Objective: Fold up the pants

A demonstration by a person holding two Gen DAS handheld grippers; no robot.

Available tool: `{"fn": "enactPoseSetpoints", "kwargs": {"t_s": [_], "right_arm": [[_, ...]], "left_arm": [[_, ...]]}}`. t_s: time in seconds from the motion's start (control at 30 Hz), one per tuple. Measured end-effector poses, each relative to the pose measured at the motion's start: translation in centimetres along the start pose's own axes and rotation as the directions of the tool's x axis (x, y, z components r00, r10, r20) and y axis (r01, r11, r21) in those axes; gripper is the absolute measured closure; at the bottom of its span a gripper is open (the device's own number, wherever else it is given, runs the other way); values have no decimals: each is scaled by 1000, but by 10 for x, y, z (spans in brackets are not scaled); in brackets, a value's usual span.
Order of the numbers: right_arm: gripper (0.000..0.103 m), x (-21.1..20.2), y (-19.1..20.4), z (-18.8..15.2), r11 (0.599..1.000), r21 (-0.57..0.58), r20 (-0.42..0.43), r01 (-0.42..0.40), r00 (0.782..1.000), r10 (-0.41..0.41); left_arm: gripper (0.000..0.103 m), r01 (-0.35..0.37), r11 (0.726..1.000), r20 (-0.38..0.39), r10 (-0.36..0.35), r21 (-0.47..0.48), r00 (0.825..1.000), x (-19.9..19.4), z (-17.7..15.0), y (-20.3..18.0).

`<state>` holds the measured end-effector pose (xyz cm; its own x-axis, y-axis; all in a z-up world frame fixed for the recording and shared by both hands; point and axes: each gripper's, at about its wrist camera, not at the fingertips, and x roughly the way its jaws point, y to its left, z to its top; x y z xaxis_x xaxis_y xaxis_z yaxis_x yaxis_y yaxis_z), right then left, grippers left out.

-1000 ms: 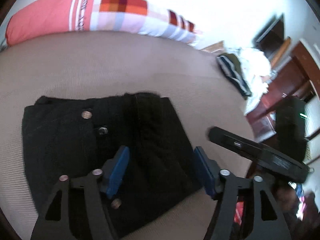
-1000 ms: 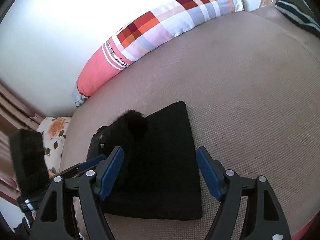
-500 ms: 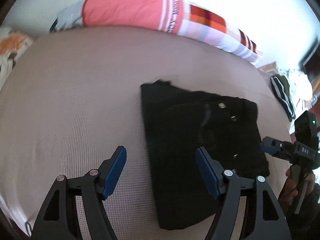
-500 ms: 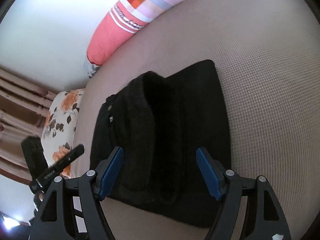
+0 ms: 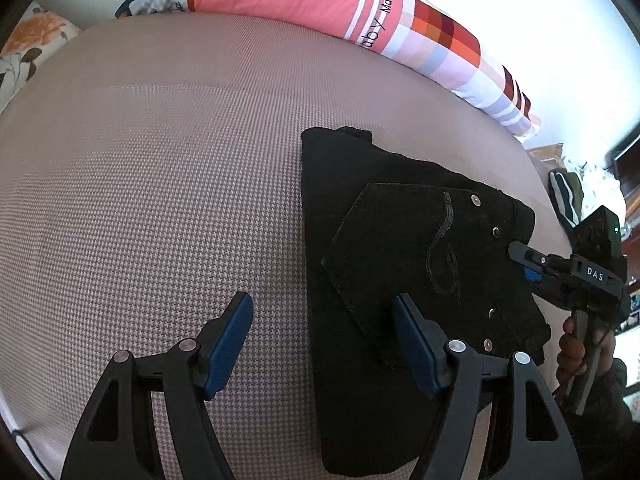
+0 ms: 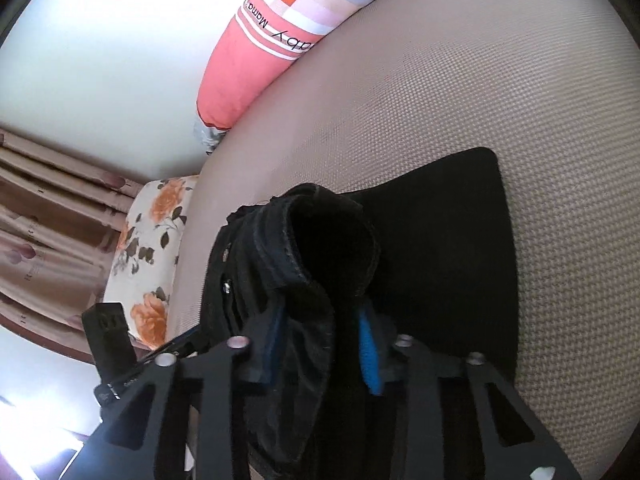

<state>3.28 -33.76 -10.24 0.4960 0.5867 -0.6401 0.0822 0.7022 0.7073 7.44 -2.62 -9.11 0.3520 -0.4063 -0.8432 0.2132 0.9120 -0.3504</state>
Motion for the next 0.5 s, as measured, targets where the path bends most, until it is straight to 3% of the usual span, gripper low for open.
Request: {"fn": "enactPoseSetpoints", "kwargs": {"t_s": [0.13, 0.27, 0.37, 0.5], "right_arm": [[93, -15, 16, -5, 1000, -8, 34, 23, 999, -23], [94, -38, 47, -6, 997, -36, 86, 67, 994, -64], [94, -58, 59, -5, 992, -57, 142, 112, 984, -103], [94, -74, 46, -8, 987, -15, 172, 159, 973, -155]], "left_arm": [[31, -8, 1000, 10, 8, 7, 1000, -1, 3, -4], [31, -11, 1000, 31, 11, 7, 999, -4, 8, -10], [31, -44, 997, 86, 39, 59, 996, -9, 12, -22], [31, -82, 988, 121, 66, 129, 990, -7, 18, -39]]}}
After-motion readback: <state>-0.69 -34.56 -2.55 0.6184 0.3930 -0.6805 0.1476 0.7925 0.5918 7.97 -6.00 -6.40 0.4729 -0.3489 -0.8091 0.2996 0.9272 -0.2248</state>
